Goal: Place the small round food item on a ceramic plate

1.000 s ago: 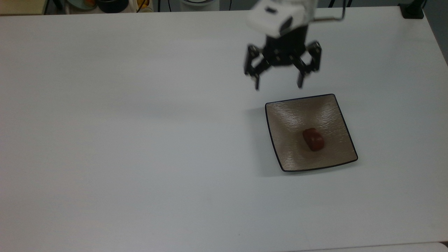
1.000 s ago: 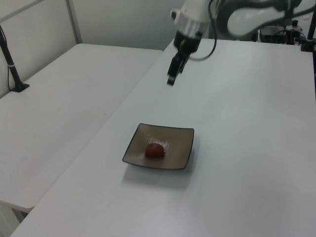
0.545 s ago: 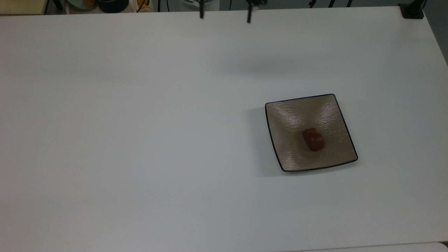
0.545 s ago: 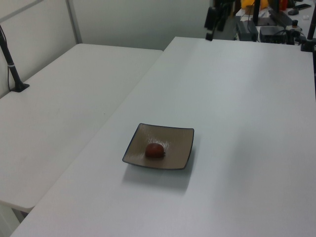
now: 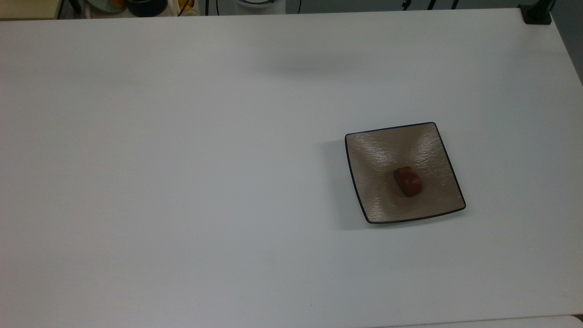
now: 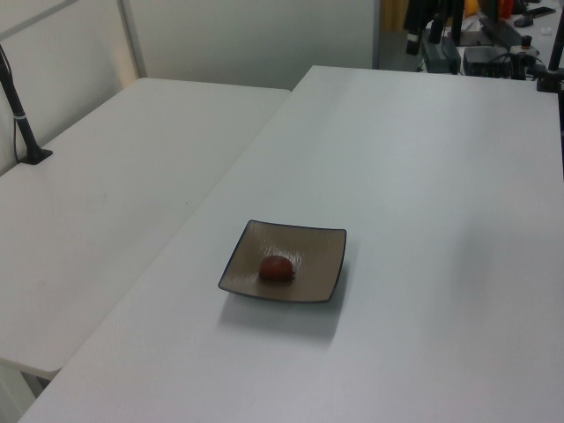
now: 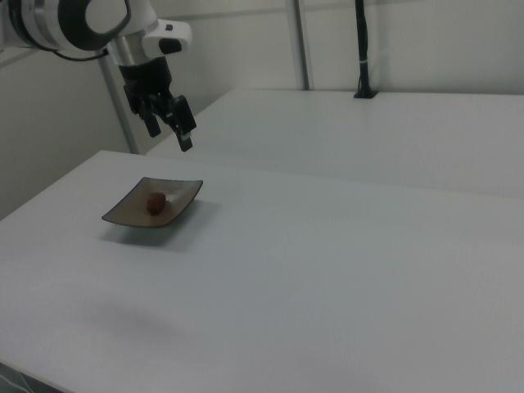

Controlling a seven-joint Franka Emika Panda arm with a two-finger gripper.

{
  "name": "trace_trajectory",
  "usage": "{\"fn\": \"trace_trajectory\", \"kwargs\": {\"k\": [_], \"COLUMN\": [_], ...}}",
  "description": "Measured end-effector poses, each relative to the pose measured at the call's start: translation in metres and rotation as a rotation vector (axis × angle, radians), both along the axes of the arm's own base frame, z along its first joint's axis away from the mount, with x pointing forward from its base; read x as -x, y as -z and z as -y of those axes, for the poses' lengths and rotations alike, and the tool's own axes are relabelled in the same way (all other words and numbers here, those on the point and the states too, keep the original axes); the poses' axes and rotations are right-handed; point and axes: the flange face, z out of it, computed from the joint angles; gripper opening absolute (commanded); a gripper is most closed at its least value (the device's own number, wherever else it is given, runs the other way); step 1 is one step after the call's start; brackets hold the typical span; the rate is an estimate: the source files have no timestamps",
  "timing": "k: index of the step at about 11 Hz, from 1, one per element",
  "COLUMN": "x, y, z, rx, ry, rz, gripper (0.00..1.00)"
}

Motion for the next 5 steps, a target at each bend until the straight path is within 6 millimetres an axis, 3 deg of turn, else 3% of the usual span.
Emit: {"fn": "trace_trajectory", "kwargs": {"k": [3, 5], "x": [0.001, 0.001], "y": [0.014, 0.021], "z": [0.014, 0.015], "rx": [0.029, 0.034], "ry": [-0.242, -0.299], "rz": [-0.015, -0.024], "gripper": [1.00, 1.00]}}
